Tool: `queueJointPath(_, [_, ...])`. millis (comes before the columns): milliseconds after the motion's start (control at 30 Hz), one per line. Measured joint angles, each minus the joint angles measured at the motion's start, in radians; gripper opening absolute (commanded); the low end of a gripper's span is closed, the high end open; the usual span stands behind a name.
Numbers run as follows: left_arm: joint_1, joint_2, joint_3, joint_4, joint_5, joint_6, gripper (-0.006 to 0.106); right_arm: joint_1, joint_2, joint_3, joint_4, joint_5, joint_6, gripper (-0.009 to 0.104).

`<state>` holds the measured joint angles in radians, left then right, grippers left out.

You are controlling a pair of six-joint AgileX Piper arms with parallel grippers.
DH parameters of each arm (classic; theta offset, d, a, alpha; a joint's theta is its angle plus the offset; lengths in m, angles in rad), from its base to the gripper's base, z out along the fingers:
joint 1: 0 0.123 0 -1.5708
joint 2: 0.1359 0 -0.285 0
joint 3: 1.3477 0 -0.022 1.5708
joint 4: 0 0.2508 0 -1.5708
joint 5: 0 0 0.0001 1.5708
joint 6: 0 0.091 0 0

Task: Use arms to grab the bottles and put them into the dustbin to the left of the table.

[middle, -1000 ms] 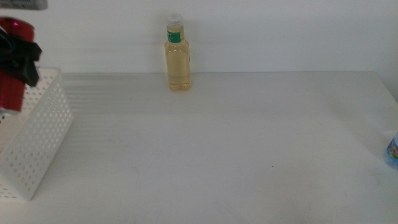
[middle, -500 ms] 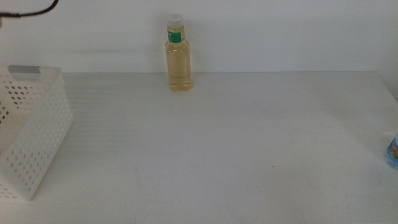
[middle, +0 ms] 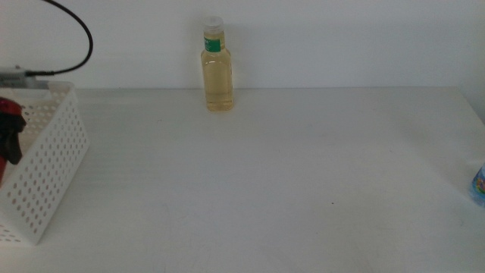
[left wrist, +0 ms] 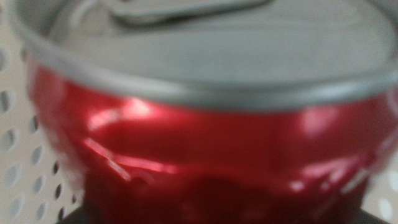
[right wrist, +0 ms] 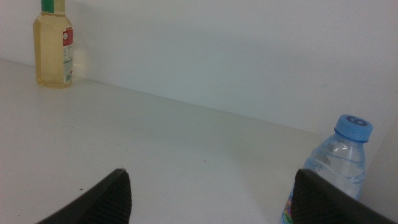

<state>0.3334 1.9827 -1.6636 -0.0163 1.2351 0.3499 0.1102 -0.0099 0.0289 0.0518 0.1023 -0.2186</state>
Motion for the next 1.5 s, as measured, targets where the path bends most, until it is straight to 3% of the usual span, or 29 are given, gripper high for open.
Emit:
queueJointPath(467, [0.000,0.127,-0.002,-0.027,-0.019,0.000,-0.004,0.000,0.000,0.000,0.000,0.000,0.000,0.067])
queueJointPath(600, [0.000,0.138,-0.002,-0.032,-0.020,0.004,0.003,0.000,0.000,0.000,0.000,0.000,0.000,0.067])
queueJointPath(733, [0.000,0.138,-0.003,-0.034,-0.024,0.014,0.024,0.000,0.000,0.000,0.000,0.000,0.000,0.067])
queueJointPath(800, [0.000,0.138,-0.005,-0.034,-0.024,0.018,0.049,0.000,0.000,0.000,0.000,0.000,0.000,0.067])
queueJointPath(833, [0.000,0.138,-0.007,-0.034,-0.025,0.019,0.068,0.000,0.000,0.000,0.000,0.000,0.000,0.067])
queueJointPath(933, [0.000,0.138,-0.010,-0.018,-0.024,0.019,0.090,0.000,0.000,0.000,0.000,0.000,0.000,0.067])
queueJointPath(1500, [-0.096,-0.047,-0.078,0.063,-0.011,-0.202,0.088,0.000,0.000,0.000,0.000,0.000,0.000,0.067])
